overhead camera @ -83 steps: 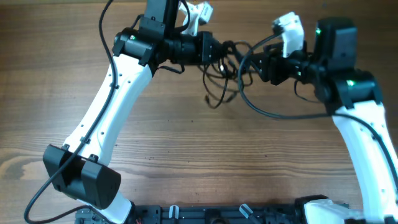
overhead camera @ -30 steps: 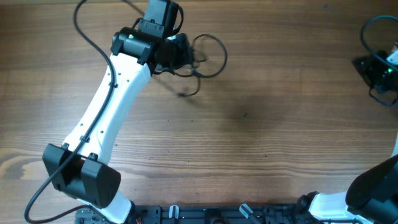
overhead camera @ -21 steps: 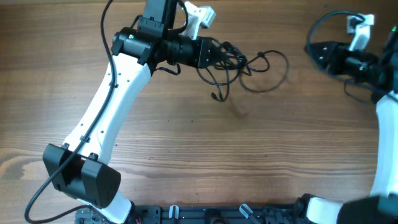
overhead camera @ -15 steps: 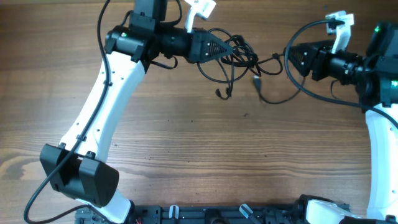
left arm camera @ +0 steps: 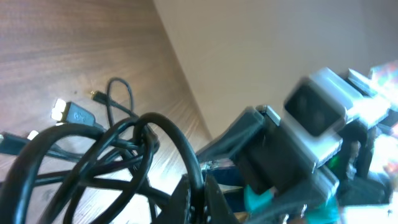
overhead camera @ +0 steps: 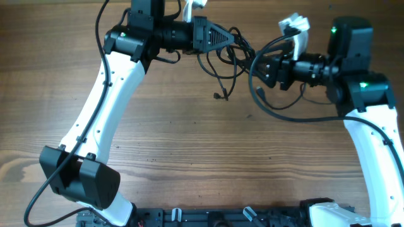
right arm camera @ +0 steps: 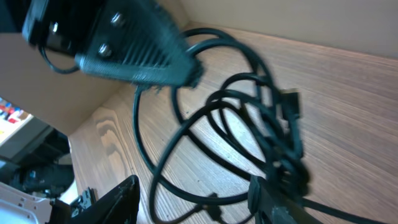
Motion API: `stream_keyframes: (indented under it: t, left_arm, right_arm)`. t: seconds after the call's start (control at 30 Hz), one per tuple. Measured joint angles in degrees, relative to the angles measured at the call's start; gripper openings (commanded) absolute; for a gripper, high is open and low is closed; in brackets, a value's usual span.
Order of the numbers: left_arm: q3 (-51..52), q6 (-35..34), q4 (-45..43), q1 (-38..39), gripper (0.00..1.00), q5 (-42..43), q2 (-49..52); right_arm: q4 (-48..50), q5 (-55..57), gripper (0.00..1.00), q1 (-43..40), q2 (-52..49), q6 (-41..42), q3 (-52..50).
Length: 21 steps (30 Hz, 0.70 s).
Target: Untangle cables
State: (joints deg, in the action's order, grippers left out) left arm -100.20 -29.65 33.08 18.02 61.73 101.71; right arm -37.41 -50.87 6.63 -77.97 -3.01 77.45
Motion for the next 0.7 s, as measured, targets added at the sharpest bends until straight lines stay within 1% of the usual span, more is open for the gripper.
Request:
stream_keyframes:
  t: [0.1, 0.17, 0.27, 0.4, 0.43, 0.53, 0.57, 0.63, 0.67, 0.7]
  left_arm:
    - [0.0, -12.81, -4.39, 0.0, 0.04, -1.22, 0.0]
    - [0.0, -19.85, -5.29, 0.0, 0.04, -2.54, 0.0]
    - [0.0, -32.15, -5.31, 0.0, 0.04, -6.84, 0.0]
    - [0.0, -44.3, -5.29, 0.0, 0.04, -10.36, 0.0]
    - [0.0, -46.21, -5.29, 0.0, 0.04, -10.84, 0.0]
    - [0.0, -48.74, -5.29, 0.0, 0.04, -11.15, 0.0]
    - [0.0, -49.05, -5.27, 0.02, 0.04, -11.17, 0.0]
    - [0.0, -48.11, -5.16, 0.0, 0.04, -11.19, 0.0]
    - [0.0, -46.95, -5.07, 0.0, 0.04, -11.15, 0.0]
    - [0.0, -45.97, -5.03, 0.0, 0.04, -11.06, 0.0]
  right_arm:
    - [0.15, 1.9, 0.56, 3.02, 0.0, 0.11, 0.0]
    - [0.2, 3.39, 0.56, 4.04, 0.0, 0.33, 0.0]
    - [2.75, 9.01, 0.61, 3.93, 0.22, 5.42, -0.02]
    - [4.74, 11.34, 0.62, 3.56, 3.02, 8.17, 0.0]
    - [4.57, 11.52, 0.64, 3.56, 3.23, 8.37, 0.02]
    - [3.61, 12.76, 0.66, 3.69, 1.42, 7.69, 0.04]
    - [3.58, 13.7, 0.64, 3.85, -0.66, 7.23, 0.04]
    - [3.37, 15.02, 0.55, 3.96, -4.46, 6.64, 0.04]
    - [3.32, 15.12, 0.49, 3.96, -5.14, 6.54, 0.04]
    - [3.26, 15.21, 0.37, 4.07, -5.68, 6.23, 0.04]
